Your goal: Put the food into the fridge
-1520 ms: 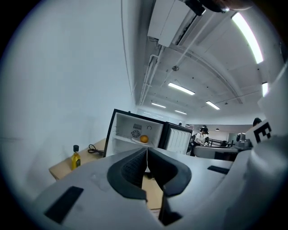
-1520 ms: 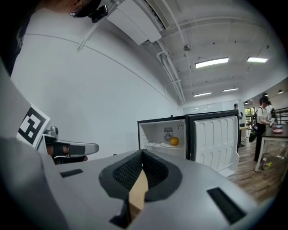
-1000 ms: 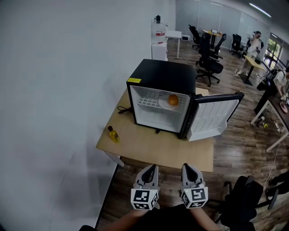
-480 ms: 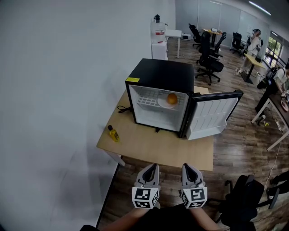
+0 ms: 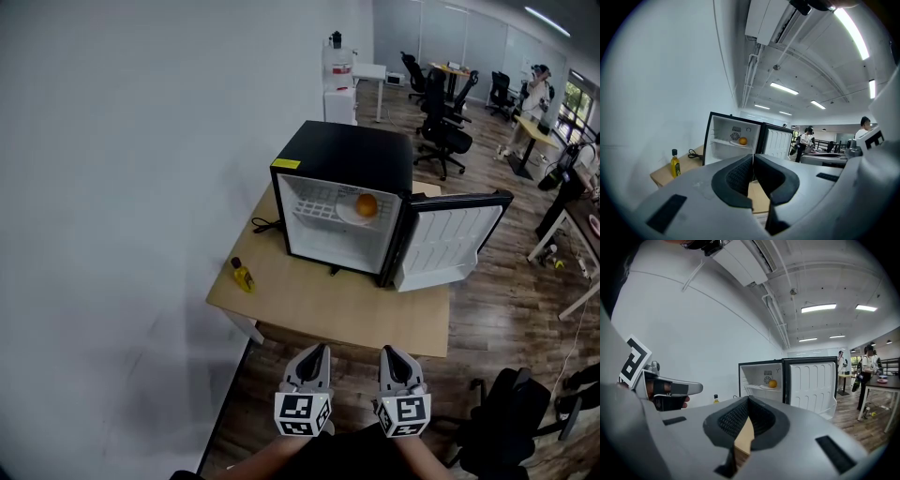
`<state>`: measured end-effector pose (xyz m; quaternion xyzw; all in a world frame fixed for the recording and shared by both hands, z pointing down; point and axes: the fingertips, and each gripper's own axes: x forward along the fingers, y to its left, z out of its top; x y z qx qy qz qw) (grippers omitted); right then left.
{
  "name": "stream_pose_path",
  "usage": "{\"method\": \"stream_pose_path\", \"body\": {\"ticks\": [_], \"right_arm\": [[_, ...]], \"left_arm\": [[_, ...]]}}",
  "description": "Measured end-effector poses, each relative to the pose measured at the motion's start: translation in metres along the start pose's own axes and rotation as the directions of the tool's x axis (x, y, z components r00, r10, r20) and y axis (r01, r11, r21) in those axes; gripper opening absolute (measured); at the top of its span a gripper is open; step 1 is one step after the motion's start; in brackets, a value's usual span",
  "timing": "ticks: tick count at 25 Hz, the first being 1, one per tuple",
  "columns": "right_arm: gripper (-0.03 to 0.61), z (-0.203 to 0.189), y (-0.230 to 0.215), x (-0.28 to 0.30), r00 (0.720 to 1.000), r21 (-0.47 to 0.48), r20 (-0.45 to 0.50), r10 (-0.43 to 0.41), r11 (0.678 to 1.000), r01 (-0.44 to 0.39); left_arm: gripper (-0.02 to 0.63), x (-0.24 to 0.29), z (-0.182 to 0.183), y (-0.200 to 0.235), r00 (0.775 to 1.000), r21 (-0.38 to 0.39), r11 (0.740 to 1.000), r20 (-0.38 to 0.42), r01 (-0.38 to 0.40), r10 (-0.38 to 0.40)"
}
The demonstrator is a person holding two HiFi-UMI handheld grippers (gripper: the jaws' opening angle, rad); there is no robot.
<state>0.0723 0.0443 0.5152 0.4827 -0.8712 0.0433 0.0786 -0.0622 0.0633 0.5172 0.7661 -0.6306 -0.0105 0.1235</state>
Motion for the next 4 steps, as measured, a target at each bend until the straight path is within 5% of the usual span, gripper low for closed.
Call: {"method": "stream_pose_path", "body": {"ticks": [4], "right_arm": [[0.060,-0.0031,0.0027,0.0055,1.000,0.003,-0.005,0.002,1.000,-0.002]], "left_arm": [[0.018,0.0005,-0.0026,0.0082,1.000,-0.014,1.000,-0.005,-0.010,0.010]]}}
